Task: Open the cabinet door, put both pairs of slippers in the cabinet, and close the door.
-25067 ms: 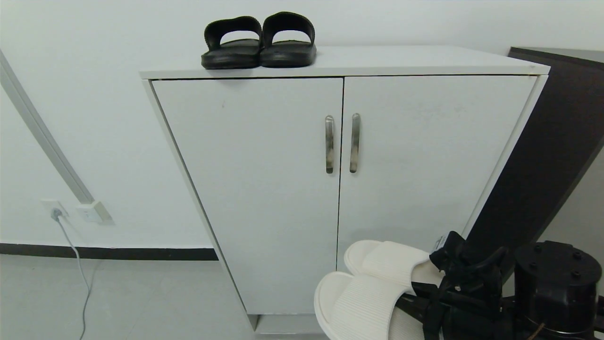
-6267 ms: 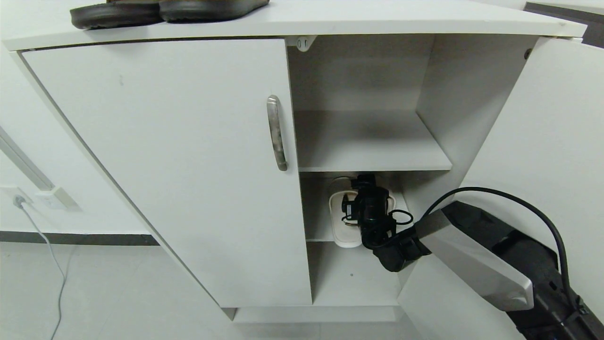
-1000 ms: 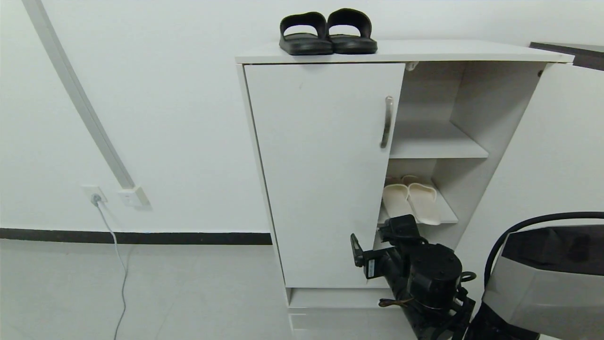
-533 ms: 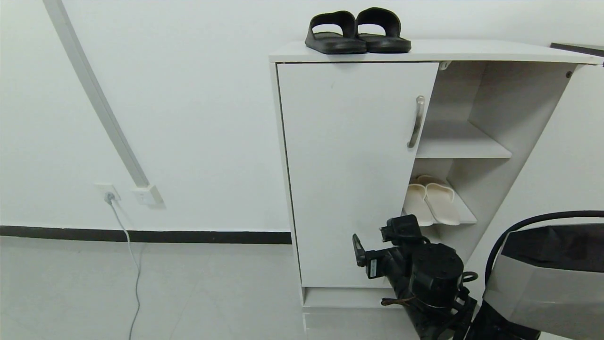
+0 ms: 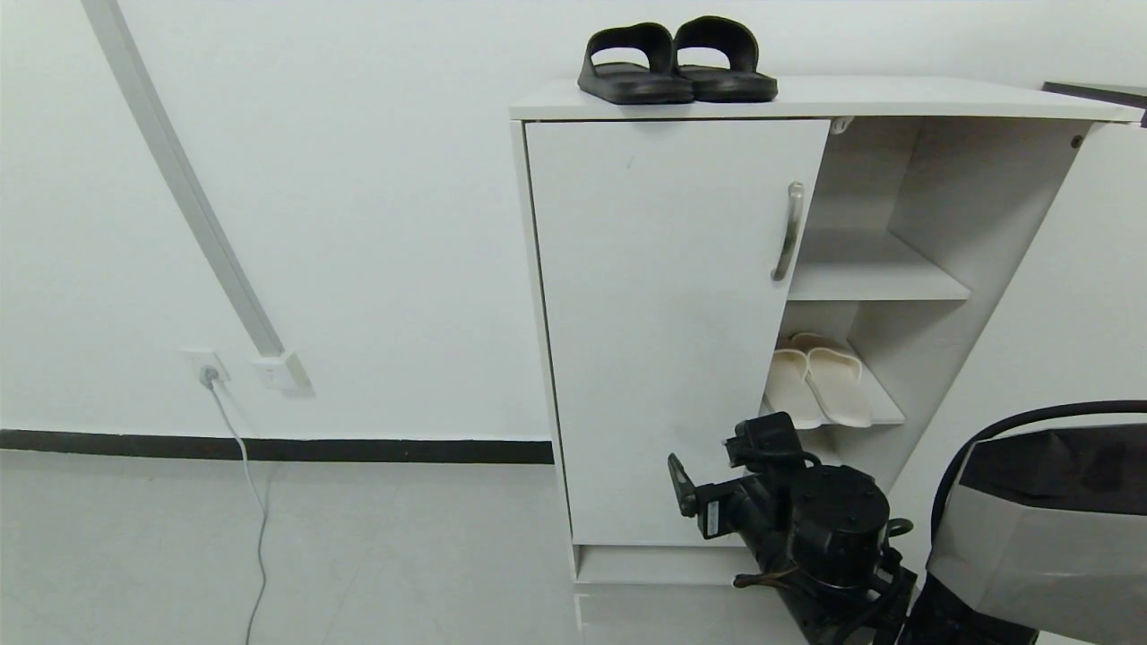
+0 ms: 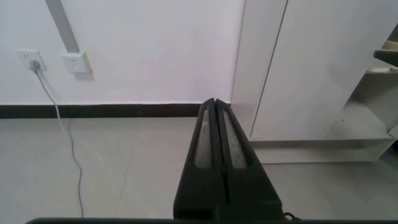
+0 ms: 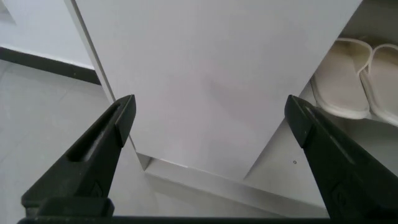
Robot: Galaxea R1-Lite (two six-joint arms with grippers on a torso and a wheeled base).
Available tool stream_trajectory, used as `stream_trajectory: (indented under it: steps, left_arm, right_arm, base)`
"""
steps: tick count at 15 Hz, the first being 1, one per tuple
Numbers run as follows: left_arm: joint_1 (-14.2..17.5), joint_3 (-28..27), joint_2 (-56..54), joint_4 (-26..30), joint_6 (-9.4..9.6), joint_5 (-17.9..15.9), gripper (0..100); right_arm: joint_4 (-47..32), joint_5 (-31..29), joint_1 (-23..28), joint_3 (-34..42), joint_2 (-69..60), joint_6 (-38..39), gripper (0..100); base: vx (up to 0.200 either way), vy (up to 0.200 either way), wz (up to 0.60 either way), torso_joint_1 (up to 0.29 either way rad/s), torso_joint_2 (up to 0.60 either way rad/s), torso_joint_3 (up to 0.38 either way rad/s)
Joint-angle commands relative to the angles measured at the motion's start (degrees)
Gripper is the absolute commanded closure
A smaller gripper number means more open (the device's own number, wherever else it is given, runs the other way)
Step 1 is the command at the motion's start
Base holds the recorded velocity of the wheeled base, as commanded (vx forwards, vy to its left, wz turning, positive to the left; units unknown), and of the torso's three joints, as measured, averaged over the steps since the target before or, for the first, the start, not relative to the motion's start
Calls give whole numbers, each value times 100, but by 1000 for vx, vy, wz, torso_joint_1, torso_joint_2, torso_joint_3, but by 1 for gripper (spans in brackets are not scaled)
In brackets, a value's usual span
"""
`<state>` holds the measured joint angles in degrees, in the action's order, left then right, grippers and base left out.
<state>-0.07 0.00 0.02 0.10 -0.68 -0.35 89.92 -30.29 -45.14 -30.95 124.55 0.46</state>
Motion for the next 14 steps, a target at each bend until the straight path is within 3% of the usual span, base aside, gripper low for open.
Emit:
stream_trajectory:
  steps: [1,6,9,14]
  left_arm:
    - [-1,0,6,-1,-2,0,100]
    - [-1,0,6,-1,-11,0,100]
    - [-1,0,-2,-1,-11,0,100]
    - [-1,0,-2,-1,-11,0,100]
  right_arm:
    - [8,-3,-3,-7,43,-11,0]
    - [8,-3,5,-16,69,-20,0]
    - [8,-3,5,-25,69,-20,0]
    - [8,-3,5,-16,69,-20,0]
  base:
    - [0,0,0,0,0,0]
    - [0,0,0,0,-17,-15]
    - [0,0,0,7,-194,-308]
    - [0,0,0,52,-498,-365]
